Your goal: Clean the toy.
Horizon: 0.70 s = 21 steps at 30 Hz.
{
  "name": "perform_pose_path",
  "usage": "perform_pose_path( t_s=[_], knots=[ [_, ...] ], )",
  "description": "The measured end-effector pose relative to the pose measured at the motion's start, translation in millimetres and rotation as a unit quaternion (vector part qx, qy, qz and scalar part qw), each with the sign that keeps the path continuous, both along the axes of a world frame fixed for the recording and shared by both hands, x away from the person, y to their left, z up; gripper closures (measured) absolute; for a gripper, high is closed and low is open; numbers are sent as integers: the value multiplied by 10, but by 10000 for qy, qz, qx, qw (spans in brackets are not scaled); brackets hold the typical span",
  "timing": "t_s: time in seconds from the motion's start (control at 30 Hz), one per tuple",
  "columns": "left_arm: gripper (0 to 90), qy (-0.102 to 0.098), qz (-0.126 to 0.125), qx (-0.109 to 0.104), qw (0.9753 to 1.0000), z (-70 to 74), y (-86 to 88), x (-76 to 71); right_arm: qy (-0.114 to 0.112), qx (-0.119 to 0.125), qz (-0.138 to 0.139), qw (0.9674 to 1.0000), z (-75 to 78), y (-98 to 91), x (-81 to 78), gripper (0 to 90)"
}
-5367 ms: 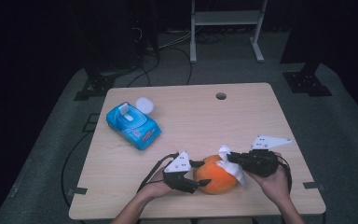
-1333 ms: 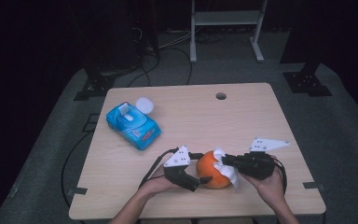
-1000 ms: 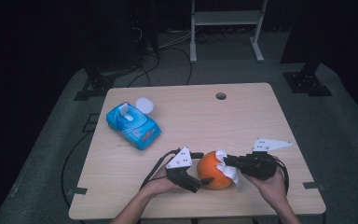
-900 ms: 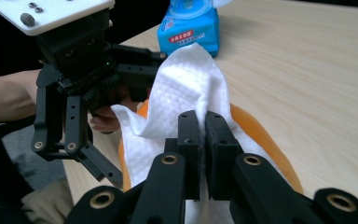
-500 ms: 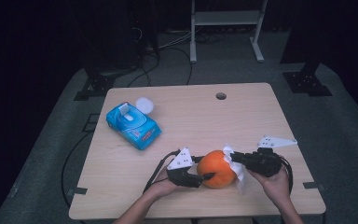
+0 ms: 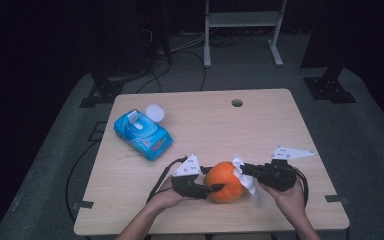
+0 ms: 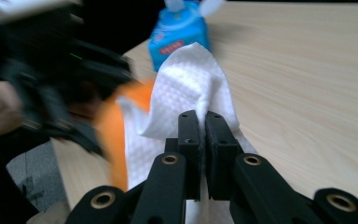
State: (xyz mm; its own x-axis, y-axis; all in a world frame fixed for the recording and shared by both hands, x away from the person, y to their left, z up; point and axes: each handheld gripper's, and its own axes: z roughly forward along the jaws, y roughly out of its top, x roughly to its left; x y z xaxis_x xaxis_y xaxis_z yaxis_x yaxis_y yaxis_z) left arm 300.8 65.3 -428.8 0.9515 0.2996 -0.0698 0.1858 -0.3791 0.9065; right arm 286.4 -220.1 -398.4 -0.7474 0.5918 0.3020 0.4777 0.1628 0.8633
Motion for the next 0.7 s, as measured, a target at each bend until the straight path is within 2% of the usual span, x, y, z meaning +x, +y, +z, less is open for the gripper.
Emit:
perform_pose_path(
  t_s=[0.03,0.1,0.17,0.27,0.3,0.33,0.37,0.43,0.5,0.57,0.63,0.7],
  knots=[
    [413,39,-3,-58,10000,-6,-21,3,-149,-71,77,9998,54,65,-43,855],
    [405,-66,-16,-23,10000,16,-77,-16,-464,-269,242,9983,170,210,-134,854],
    [397,-138,-12,9,9999,19,-105,-34,-637,-409,372,9964,223,320,-181,853],
    [397,-113,-21,7,9999,18,-74,-36,-801,-581,267,9947,197,322,-171,853],
    [399,-97,-37,32,9999,28,-59,-35,-818,-672,125,9943,169,269,-137,853],
    [402,-96,-48,43,9999,34,-52,-34,-766,-678,-18,9948,143,212,-112,853],
    [405,-110,-55,63,9999,40,-52,-34,-639,-563,-96,9963,118,153,-84,853],
    [408,-132,-88,86,9998,60,-62,-39,-533,-479,-106,9974,92,96,-75,853],
    [410,-131,-124,93,9998,100,-52,-43,-593,-382,-24,9975,121,121,-111,853],
    [413,-123,-147,39,9998,158,-25,-52,-783,-234,151,9965,185,161,-163,853],
    [413,-202,-126,78,9997,206,-3,-66,-971,-307,179,9946,242,203,-207,853],
    [412,-204,-89,108,9997,219,14,-65,-933,-315,145,9950,233,204,-191,853]
  ],
)
